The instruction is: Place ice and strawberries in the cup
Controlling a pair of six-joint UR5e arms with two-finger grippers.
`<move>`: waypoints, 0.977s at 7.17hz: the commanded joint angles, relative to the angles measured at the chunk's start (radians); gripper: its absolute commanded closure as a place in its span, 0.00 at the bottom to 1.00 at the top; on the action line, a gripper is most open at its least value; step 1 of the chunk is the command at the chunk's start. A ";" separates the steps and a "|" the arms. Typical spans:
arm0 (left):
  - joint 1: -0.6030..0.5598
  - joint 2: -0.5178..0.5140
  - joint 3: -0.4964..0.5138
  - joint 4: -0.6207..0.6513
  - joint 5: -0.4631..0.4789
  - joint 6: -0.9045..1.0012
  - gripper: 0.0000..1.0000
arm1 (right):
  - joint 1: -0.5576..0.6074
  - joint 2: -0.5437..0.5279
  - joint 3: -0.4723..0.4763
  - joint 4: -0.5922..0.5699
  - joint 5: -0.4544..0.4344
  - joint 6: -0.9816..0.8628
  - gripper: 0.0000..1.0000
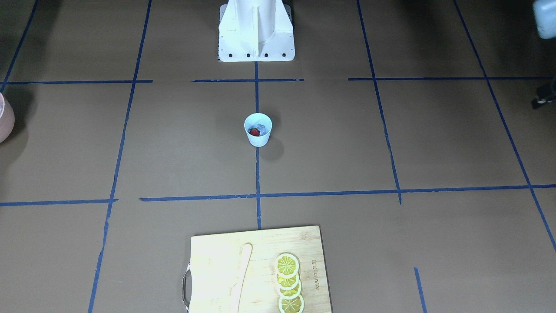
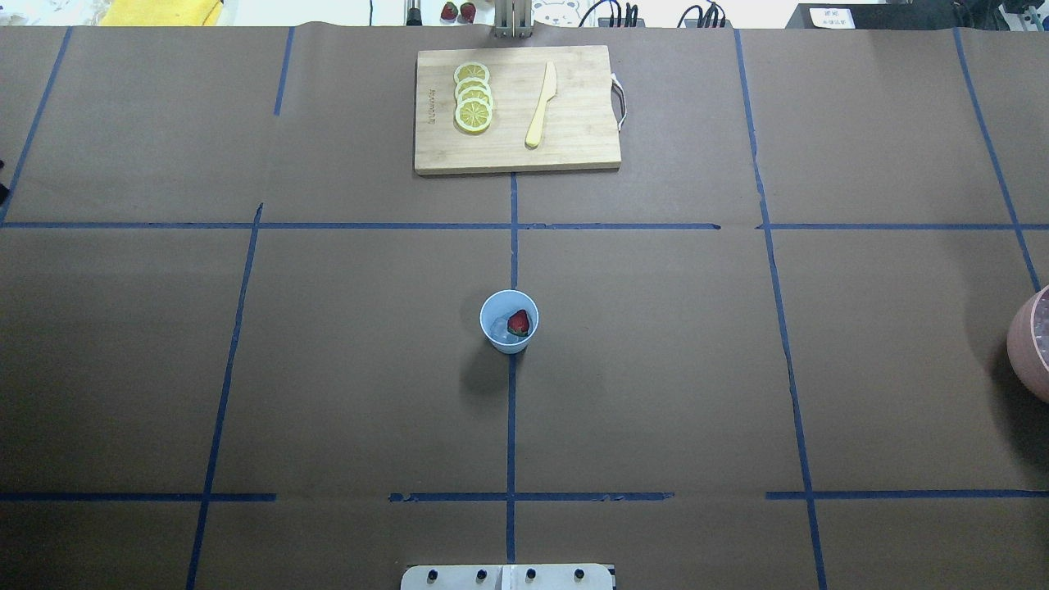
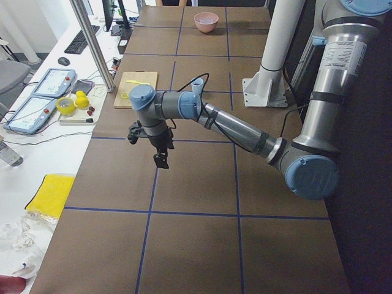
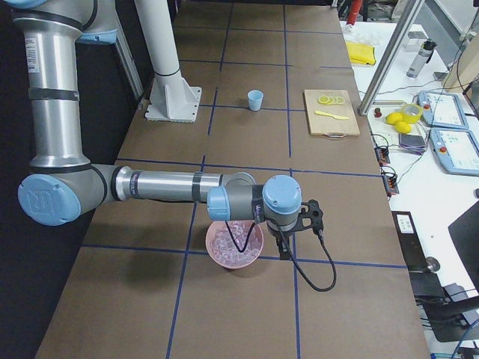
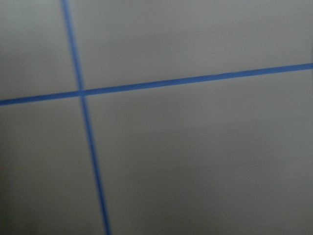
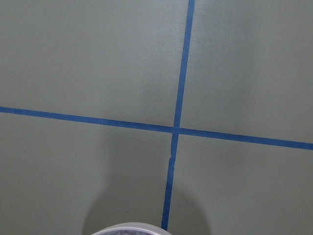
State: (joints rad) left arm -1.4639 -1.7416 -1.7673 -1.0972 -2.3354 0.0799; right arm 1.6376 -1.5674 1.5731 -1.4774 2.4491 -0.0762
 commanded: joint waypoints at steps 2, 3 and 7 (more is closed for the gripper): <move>-0.114 0.031 0.241 -0.117 -0.092 0.141 0.00 | 0.001 0.004 -0.002 0.003 0.001 0.013 0.00; -0.115 0.034 0.274 -0.163 -0.096 0.138 0.00 | 0.001 0.004 0.004 0.003 -0.001 0.013 0.00; -0.115 0.036 0.298 -0.217 -0.101 0.135 0.00 | -0.001 0.009 0.005 0.003 -0.019 0.036 0.00</move>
State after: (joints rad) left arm -1.5784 -1.7079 -1.4712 -1.2903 -2.4358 0.2137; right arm 1.6374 -1.5590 1.5788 -1.4742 2.4407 -0.0407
